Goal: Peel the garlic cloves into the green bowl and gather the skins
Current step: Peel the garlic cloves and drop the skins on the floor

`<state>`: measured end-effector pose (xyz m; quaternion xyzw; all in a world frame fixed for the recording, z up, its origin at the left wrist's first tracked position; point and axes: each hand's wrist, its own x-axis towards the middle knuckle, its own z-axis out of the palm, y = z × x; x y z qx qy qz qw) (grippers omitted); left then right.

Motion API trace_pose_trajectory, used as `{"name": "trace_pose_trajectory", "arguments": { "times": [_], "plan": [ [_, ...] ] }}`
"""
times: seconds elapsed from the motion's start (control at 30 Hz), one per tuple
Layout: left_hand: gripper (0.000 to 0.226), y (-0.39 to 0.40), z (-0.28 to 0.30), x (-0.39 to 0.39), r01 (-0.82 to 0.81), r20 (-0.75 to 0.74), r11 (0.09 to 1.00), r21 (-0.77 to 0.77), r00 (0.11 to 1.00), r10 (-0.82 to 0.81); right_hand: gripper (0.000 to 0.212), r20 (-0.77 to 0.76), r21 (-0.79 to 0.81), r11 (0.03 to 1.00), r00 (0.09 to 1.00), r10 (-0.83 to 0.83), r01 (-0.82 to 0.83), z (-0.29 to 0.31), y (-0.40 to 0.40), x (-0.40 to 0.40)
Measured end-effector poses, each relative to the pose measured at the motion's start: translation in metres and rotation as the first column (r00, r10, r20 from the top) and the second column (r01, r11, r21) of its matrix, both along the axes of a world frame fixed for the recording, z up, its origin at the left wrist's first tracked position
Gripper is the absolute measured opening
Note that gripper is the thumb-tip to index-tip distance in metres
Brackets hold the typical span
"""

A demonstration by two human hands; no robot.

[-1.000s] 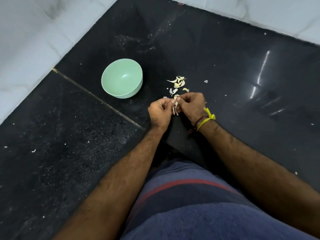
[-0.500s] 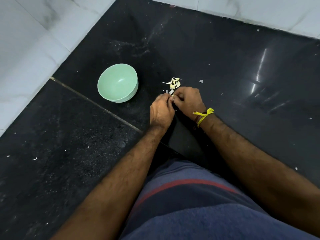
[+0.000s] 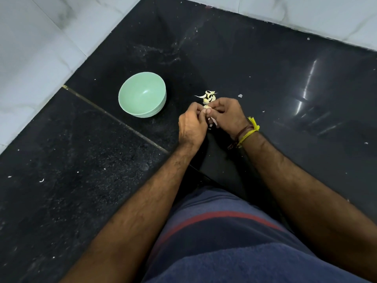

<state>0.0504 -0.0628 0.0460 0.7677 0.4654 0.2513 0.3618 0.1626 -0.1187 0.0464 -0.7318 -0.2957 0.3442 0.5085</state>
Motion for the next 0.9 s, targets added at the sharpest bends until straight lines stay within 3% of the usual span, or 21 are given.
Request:
{"name": "trace_pose_trajectory", "arguments": {
  "times": [0.13,0.3,0.5,0.73,0.9],
  "plan": [
    [0.013,0.001,-0.007,-0.01,0.018,0.049,1.0,-0.015,0.999,-0.017,0.008,0.145,-0.062,0.997,0.988,0.057,-0.049,0.0,0.001,0.0],
    [0.014,0.01,-0.014,-0.017,0.013,0.198,0.95,-0.311,0.979,0.051,0.016,0.3,-0.127,0.987,0.945,0.129,-0.094,0.007,0.0,-0.004],
    [0.008,0.013,-0.017,-0.022,0.094,0.364,0.774,-0.626,0.913,0.183,0.007,0.389,-0.149,0.979,0.902,0.189,-0.141,0.005,0.0,-0.01],
    [0.009,0.007,-0.031,-0.019,0.047,0.352,0.866,-0.497,0.924,0.152,0.008,0.424,-0.177,0.964,0.869,0.257,-0.198,-0.002,-0.002,-0.005],
    [0.013,0.007,-0.037,-0.016,0.011,0.27,0.93,-0.367,0.958,0.095,0.014,0.26,-0.113,0.983,0.951,0.168,-0.142,-0.006,-0.005,-0.004]
  ]
}}
